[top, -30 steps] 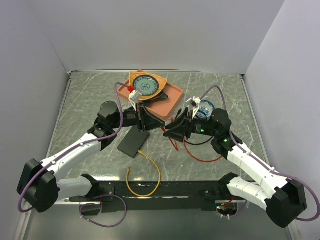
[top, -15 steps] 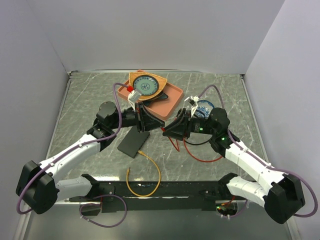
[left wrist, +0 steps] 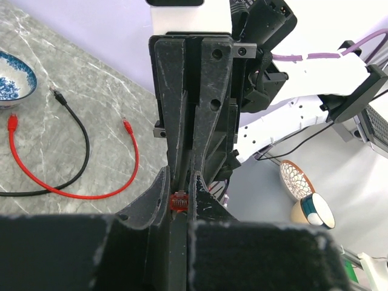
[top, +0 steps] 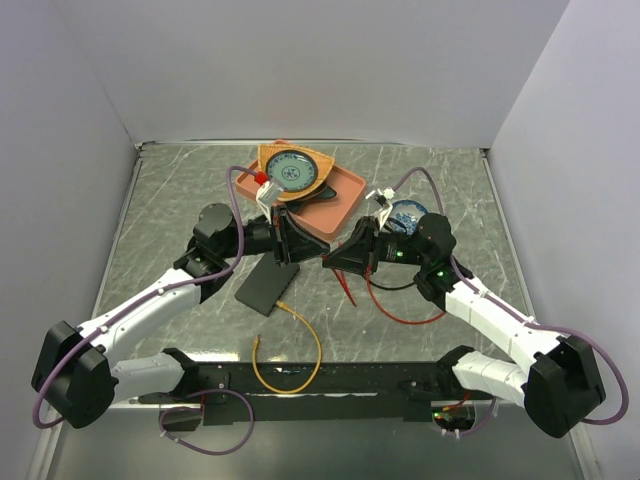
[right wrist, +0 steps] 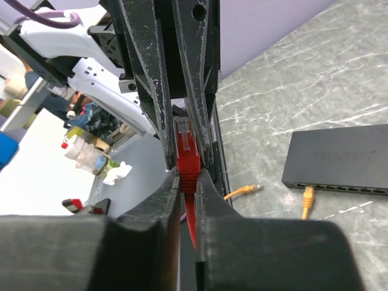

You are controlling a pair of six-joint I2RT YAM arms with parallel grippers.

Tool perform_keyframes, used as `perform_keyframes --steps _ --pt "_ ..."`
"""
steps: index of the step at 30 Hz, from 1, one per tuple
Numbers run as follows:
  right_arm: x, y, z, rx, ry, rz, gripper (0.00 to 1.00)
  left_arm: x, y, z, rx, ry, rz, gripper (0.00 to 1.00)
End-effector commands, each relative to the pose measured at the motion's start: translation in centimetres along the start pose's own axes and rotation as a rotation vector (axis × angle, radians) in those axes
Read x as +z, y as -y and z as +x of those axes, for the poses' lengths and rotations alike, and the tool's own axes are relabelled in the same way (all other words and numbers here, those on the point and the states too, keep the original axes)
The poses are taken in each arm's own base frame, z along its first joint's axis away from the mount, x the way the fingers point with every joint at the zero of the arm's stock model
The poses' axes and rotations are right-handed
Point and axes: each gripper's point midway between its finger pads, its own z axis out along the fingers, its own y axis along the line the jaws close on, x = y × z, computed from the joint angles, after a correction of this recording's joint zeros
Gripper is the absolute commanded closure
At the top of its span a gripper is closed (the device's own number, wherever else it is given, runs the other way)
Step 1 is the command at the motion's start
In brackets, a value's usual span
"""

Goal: Insert the plug into the switch port

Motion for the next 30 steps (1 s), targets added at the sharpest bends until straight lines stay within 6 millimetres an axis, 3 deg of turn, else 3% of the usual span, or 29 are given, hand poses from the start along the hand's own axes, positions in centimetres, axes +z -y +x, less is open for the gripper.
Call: perform_keyframes --steps 1,6,7,9,10,13,16,19,24,26,28,30 --pt "-0.1 -0.7 -1.2 -0.048 0.027 -0.009 0.98 -0.1 1.9 -1.3 0.086 0.035 0.052 0.99" --pt "-0.4 -0.2 -1.1 -0.069 0.019 0.042 1.0 -0.2 1.7 -1.5 0.09 0.046 0.034 0.85" --pt "-0.5 -0.3 -1.4 -0.081 0.03 0.055 1.0 -0.2 1.6 -1.6 0.093 0.05 0.028 0.66" --pt "-0.8 0.0 -1.2 -0.084 0.02 0.088 1.0 -0.3 1.5 -2.0 0.097 0.067 0.008 0.45" --pt "-0.9 -0.1 -1.4 -0.095 0.022 0.098 1.0 -0.4 1.4 -2.0 0.097 0.069 -0.007 0.28" --pt "-1.4 0.2 -1.6 -0.134 0.014 0.15 1.0 -0.9 1.3 -2.8 0.108 0.116 -0.05 0.12" --pt "-2.1 0.1 -2.0 -0.173 0.0 0.209 1.0 -1.5 1.0 -3.7 0.116 0.171 -0.11 0.03" --pt "-3.3 -0.2 -2.8 -0.222 -0.015 0.296 1.0 -2.4 0.4 -4.8 0.129 0.237 -0.191 0.01" --pt "-5.7 -1.3 -5.7 -0.363 0.006 0.446 1.0 -3.9 -1.6 -5.2 0.118 0.312 -0.328 0.01" --pt "-6.9 -1.1 -5.6 -0.393 -0.03 0.51 1.0 -4.3 -2.3 -5.7 0.121 0.331 -0.381 0.01" --pt "-7.8 -1.3 -6.8 -0.444 -0.026 0.565 1.0 -4.4 -3.6 -5.3 0.103 0.313 -0.437 0.01" --pt "-8.4 -1.0 -6.4 -0.436 -0.058 0.602 1.0 -4.7 -5.0 -5.0 0.083 0.303 -0.504 0.03"
